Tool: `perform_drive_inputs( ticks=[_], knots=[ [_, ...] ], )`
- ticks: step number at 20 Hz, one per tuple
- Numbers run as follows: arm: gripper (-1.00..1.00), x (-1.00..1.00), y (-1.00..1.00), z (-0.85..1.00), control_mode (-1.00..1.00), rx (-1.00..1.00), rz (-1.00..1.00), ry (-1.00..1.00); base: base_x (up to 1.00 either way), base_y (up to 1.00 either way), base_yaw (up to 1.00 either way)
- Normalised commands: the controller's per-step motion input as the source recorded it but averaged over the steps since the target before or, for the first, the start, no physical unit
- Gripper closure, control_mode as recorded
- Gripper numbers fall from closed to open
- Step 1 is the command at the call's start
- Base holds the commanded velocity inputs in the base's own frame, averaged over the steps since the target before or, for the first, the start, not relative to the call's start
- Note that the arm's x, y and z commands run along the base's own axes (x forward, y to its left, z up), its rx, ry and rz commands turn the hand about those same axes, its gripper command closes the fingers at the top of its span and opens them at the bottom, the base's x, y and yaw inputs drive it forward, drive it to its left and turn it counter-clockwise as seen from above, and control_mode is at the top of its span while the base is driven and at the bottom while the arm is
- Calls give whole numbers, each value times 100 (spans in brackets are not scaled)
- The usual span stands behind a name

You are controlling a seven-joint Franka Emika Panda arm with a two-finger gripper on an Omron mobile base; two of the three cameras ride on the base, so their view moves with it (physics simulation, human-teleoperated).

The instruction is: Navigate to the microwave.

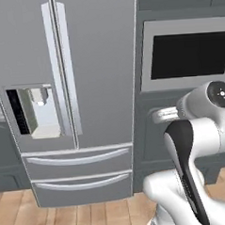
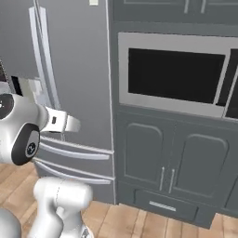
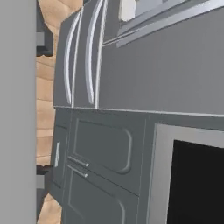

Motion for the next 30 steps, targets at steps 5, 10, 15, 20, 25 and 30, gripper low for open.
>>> perform_drive_inputs(
  ticks=[5,10,15,20,25,30],
  knots=[
    [-100,0,0,0,100,0,0,0,95,-100,-3],
    [-100,0,0,0,100,0,0,0,93,-100,-11],
    [-100,0,0,0,100,0,0,0,98,-52,-29],
    [-100,0,0,0,100,0,0,0,98,48,-54],
    [-100,0,0,0,100,0,0,0,13,82,-38],
    [-100,0,0,0,100,0,0,0,-31,-9,20]
  ],
)
